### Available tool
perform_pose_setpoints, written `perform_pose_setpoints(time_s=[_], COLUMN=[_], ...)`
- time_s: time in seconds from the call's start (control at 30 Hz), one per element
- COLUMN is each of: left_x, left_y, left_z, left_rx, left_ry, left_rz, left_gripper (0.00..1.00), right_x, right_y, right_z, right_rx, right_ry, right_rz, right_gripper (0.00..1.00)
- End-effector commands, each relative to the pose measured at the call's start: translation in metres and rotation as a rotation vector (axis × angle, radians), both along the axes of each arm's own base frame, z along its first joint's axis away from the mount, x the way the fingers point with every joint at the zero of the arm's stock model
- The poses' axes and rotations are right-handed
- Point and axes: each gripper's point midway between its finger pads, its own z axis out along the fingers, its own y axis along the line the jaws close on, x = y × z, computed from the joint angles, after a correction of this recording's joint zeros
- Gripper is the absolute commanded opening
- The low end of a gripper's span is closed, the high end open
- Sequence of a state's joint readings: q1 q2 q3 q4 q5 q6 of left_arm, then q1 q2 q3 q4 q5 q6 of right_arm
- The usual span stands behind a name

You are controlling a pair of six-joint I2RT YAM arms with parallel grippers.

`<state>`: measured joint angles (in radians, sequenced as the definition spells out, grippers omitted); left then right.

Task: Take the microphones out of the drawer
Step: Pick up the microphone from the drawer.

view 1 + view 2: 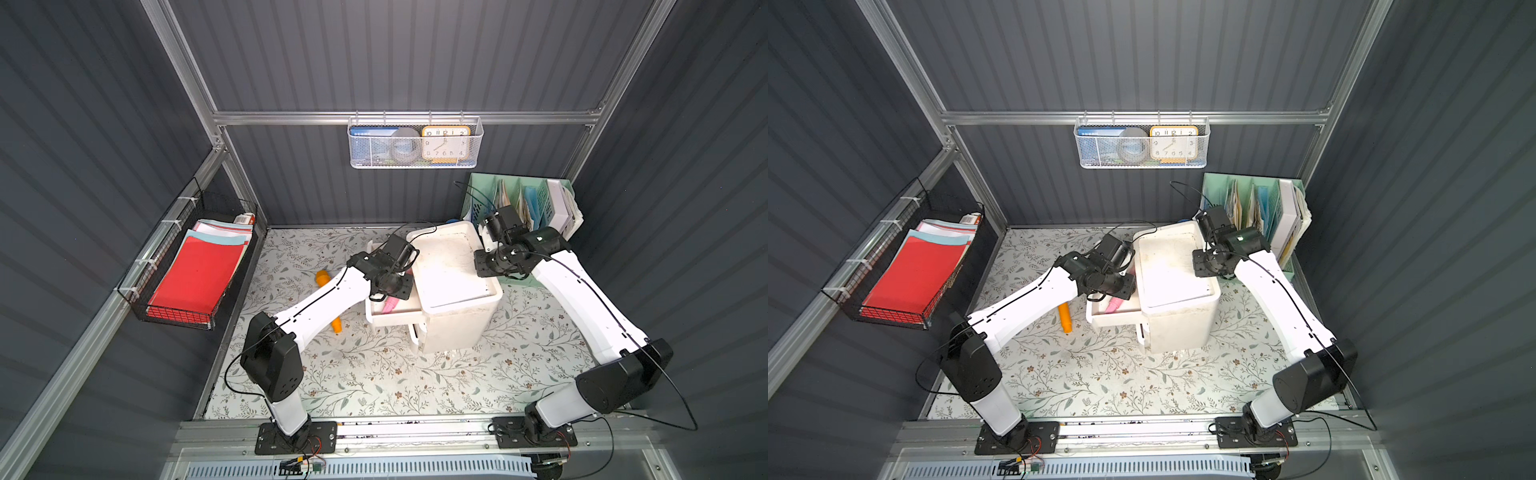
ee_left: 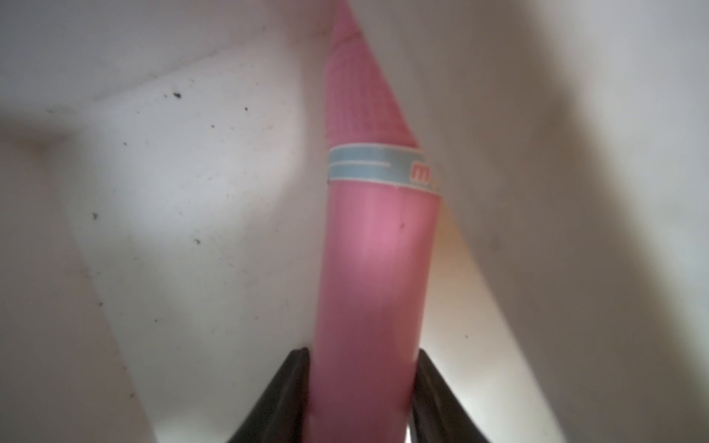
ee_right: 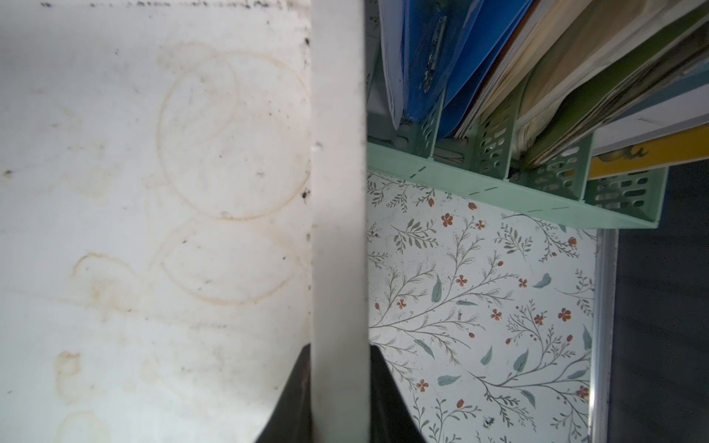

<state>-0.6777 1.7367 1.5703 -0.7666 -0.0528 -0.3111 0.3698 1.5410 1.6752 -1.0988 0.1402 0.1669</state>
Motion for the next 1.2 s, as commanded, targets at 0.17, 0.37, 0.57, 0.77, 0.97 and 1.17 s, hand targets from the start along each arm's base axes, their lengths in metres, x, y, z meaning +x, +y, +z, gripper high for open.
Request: perform_pose_setpoints(time_s=[0.17, 0.37, 0.57, 0.77, 0.97, 1.17], left_x=[0.001, 0.003, 0.005, 0.006, 0.009, 0.012], left_y=[0.002, 0.008, 0.020, 0.029, 0.036, 0.037], left_z=[0.003, 0.022, 0.035, 0.039, 0.046, 0.055], left_rx=[0.047, 0.074, 0.137, 0.191, 0.239, 0.236], left_ry=[-0.008, -0.042, -0.068, -0.072, -0.081, -0.094], left_rz=[-0.012, -0.019, 0.001, 0.010, 0.025, 0.049], left_gripper=[0.32, 0.28, 0.27, 0.27, 0.27, 0.26], right_x=[-0.006, -0.005, -0.005, -0.004, -0.004, -0.004], right_y=[-0.001, -0.002, -0.001, -0.001, -0.001, -0.002], right_z=[-0.022, -0.020, -0.019, -0.019, -0.019, -0.019], right_rx=[-0.022, -0.023, -0.021, -0.022, -0.022, -0.025], right_ry=[0.074, 0.069, 0.066, 0.066, 0.067, 0.066], right_rz=[0.002, 0.001, 0.001, 0.003, 0.003, 0.003], right_gripper=[0.05, 0.05, 0.05, 0.05, 0.05, 0.05])
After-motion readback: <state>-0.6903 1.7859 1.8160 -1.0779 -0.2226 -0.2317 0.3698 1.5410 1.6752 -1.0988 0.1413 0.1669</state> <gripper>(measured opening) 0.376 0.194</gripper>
